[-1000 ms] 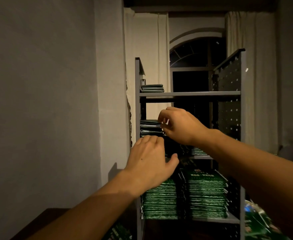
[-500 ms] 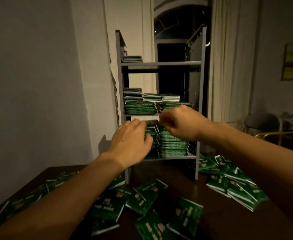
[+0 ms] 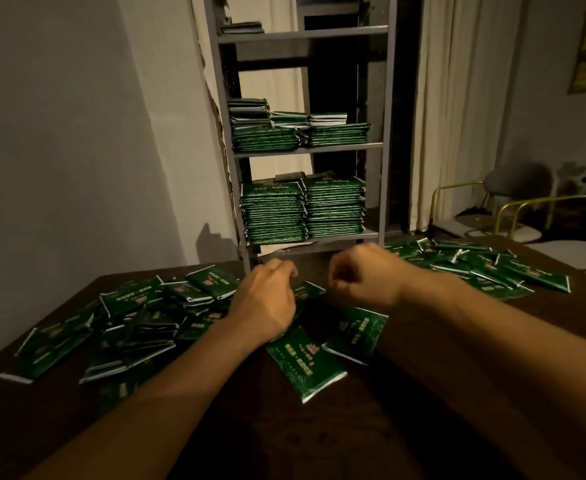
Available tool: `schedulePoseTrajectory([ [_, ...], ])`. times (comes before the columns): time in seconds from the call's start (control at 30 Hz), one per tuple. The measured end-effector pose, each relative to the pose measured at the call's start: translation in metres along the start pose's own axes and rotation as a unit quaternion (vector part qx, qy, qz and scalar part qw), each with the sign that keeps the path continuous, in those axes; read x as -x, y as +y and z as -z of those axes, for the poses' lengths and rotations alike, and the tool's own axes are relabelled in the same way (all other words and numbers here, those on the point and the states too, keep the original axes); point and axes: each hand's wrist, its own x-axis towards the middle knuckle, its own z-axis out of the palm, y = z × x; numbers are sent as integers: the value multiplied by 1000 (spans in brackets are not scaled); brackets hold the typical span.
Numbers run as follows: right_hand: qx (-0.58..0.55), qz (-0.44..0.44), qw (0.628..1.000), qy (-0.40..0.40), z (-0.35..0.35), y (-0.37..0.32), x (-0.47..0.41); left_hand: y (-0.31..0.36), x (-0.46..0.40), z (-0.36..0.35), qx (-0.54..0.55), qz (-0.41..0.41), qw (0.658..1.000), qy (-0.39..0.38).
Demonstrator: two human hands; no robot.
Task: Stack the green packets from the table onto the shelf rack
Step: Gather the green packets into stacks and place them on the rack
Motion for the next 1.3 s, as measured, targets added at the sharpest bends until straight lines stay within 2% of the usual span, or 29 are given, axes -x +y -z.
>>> schedulePoseTrajectory([
  [0.2,6,-6,1000,-22,-62,12,-26,-29,14,-46,35,73,996,-24],
  [0.33,-11,-31,999,-39,-93,4,-47,-37,10,-58,23,143,989,-4],
  [0.5,10,-60,998,-34,-129,-13,-64,-65,15,-76,195,201,958,68],
  [0.6,59,-63,996,36,-139,-16,-68,-82,13,-81,240,221,942,83],
  [0.7,129,13,987,97,-135,-21,-61,-84,11,-79,235,221,942,89],
  [0.83,63,40,984,161,-126,-23,-49,-77,11,-75,229,202,945,116],
  [0.9,32,56,972,226,-124,-21,-48,-73,12,-70,267,217,930,129],
  [0.97,1,90,956,279,-126,-20,-48,-68,12,-64,337,250,900,114],
  [1.0,-14,111,950,292,-127,-20,-48,-64,11,-60,397,272,872,95],
  [1.03,-28,132,945,299,-127,-21,-47,-60,11,-58,471,293,829,69],
  [1.1,-53,171,940,289,-128,-26,-46,-55,11,-52,619,307,723,23],
  [1.13,-65,187,943,266,-129,-27,-46,-54,11,-52,668,304,679,13],
  [1.17,-77,200,949,233,-130,-28,-47,-55,11,-51,697,303,650,13],
  [1.23,-120,199,959,165,-132,-25,-48,-56,9,-50,715,310,626,29],
  [1.3,-169,166,956,172,-131,-22,-49,-61,7,-52,713,311,627,44],
])
